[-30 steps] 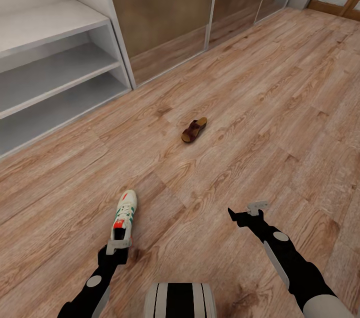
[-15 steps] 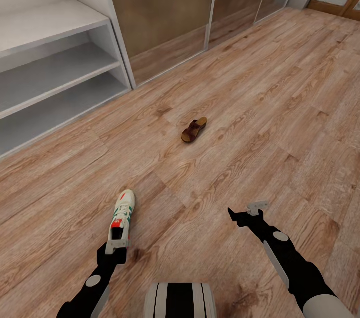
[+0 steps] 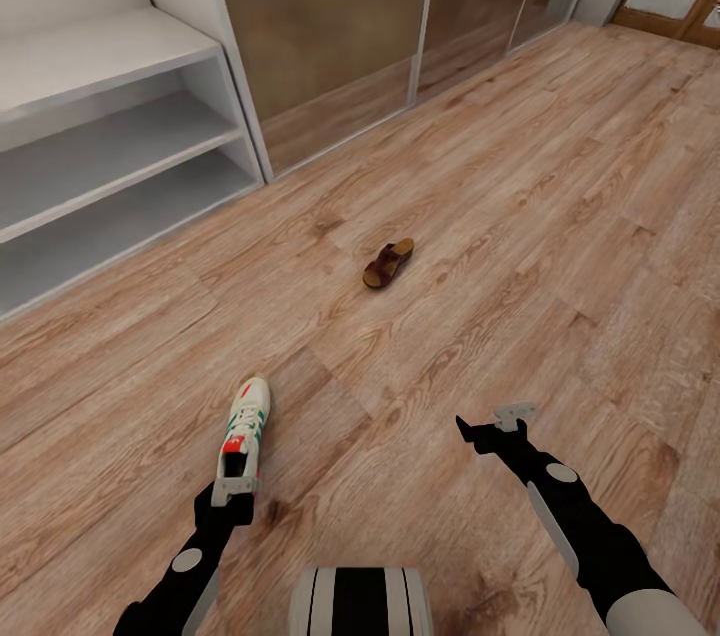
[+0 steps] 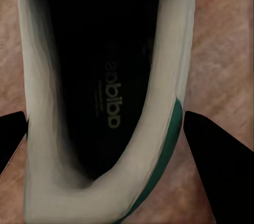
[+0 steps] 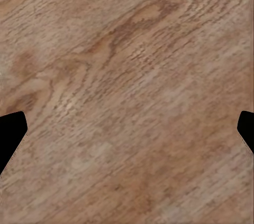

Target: Pick up the two gym shoes and the two sandals from the corridor floor and place them onto the hallstand (shoe rack) in the corridor, making sure they are on the rack and not on the floor. Arrange them so the two gym shoes are next to each other and the two sandals are next to each other.

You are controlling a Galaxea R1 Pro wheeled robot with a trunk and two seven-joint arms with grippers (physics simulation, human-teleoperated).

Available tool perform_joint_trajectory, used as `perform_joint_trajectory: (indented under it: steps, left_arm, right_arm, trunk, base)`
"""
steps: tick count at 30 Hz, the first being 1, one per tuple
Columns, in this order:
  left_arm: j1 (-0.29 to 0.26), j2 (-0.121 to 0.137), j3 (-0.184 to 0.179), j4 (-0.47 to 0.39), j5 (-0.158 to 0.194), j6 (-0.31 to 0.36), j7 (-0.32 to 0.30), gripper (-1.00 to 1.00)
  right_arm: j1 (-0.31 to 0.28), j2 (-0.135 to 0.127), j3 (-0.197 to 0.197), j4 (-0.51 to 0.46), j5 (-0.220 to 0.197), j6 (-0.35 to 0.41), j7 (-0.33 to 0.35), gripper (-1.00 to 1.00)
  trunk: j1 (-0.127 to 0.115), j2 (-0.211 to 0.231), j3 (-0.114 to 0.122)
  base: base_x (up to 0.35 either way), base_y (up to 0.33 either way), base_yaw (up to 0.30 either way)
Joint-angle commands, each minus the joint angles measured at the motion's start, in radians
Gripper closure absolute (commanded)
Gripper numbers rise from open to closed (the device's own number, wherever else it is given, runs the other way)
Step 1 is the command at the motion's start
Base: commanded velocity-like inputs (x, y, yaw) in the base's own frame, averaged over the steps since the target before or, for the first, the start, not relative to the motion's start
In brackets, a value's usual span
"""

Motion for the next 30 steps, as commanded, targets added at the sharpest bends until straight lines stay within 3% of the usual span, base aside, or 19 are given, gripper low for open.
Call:
perform_joint_trajectory:
  steps: [1, 30]
  left_arm:
    - [0.000, -0.001, 0.006, 0.001, -0.010, -0.004, 0.001, 1.00]
    - [-0.001, 0.005, 0.013, -0.001, -0.011, -0.002, 0.000, 1.00]
  right_arm:
    - [0.000, -0.001, 0.002, -0.002, -0.010, 0.006, 0.000, -1.00]
    - [0.001, -0.005, 0.004, -0.004, -0.009, -0.001, 0.002, -1.00]
  trunk:
    - [-0.001, 0.000, 0.003]
    - [-0.014, 0.007, 0.116]
  base:
    - [0.000, 0.000, 0.000]
    - [0.000, 0.000, 0.000]
